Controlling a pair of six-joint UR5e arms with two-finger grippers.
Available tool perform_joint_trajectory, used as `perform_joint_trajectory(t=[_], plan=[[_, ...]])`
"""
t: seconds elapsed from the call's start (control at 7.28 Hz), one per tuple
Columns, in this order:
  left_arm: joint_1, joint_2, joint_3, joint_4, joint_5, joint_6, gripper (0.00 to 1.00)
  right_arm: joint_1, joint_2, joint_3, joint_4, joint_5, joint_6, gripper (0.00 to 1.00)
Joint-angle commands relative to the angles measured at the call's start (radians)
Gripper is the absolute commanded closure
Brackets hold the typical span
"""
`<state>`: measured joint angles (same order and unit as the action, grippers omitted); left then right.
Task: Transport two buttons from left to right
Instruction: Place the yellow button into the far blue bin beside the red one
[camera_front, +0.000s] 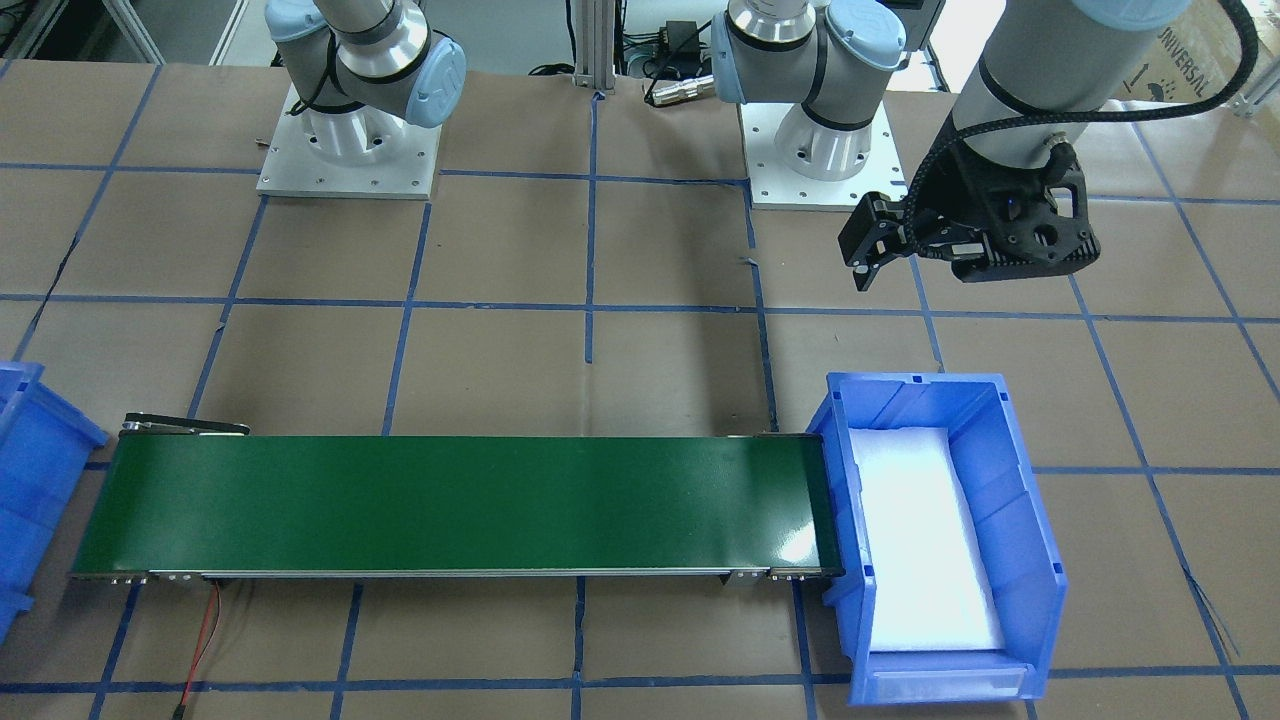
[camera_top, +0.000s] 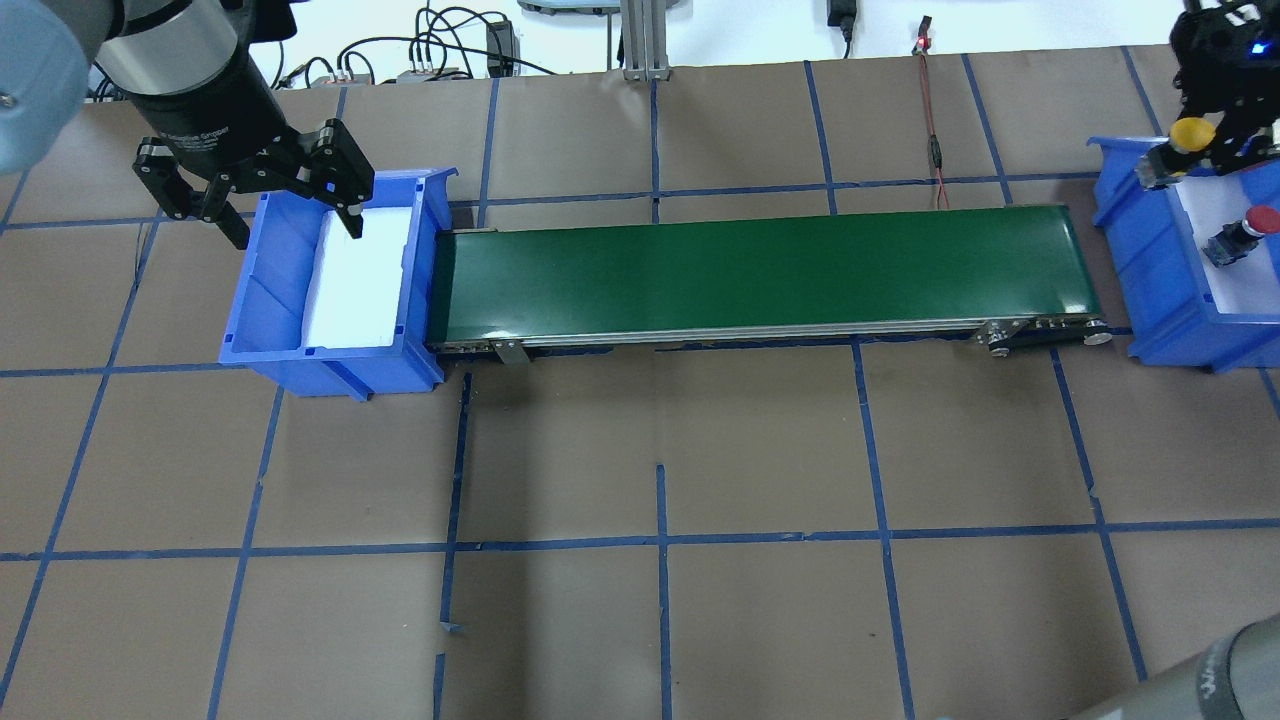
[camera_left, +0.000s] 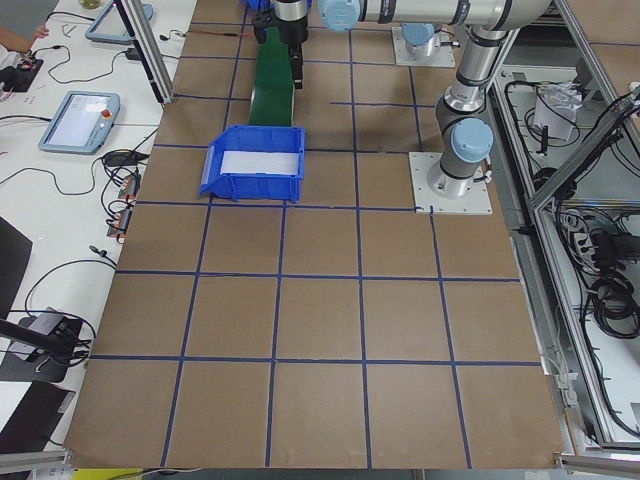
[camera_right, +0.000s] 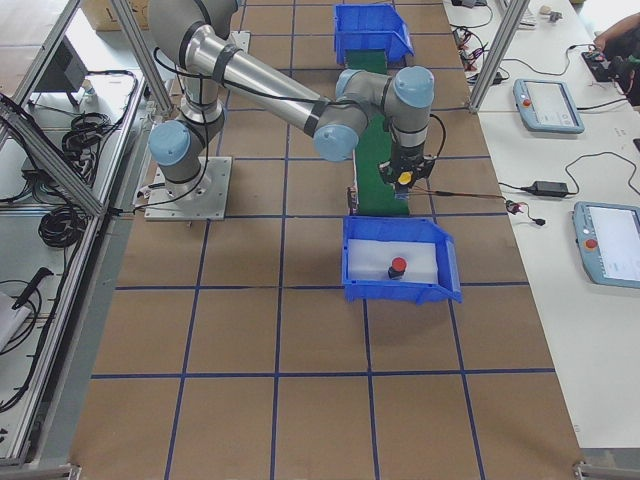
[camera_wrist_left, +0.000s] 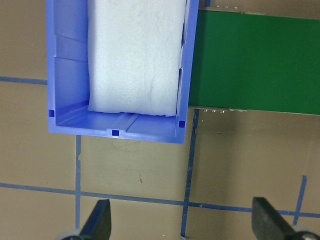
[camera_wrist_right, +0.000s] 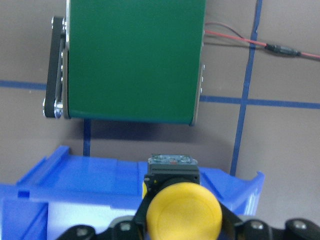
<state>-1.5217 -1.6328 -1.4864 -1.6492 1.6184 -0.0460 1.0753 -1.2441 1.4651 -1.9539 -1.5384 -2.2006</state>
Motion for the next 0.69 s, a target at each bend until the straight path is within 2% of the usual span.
perform_joint_trajectory(t=[0.0,0.14,0.41,0.55], plan=[[0.000,0.001,0.000,-0.001,0.000,0.000,0.00,-0.116,0.055,-0.016,-0.019,0.014,-0.136,0.87],[0.000,0.001,0.000,-0.001,0.000,0.000,0.00,-0.153,0.098,-0.011,-0.019,0.020,-0.140,0.87],[0.000,0.001,0.000,-0.001,0.000,0.000,0.00,-0.163,0.115,0.049,-0.025,0.026,-0.154,0.87],[-0.002,0.001,0.000,-0.001,0.000,0.000,0.00,-0.163,0.120,0.082,-0.078,0.026,-0.175,0.86]])
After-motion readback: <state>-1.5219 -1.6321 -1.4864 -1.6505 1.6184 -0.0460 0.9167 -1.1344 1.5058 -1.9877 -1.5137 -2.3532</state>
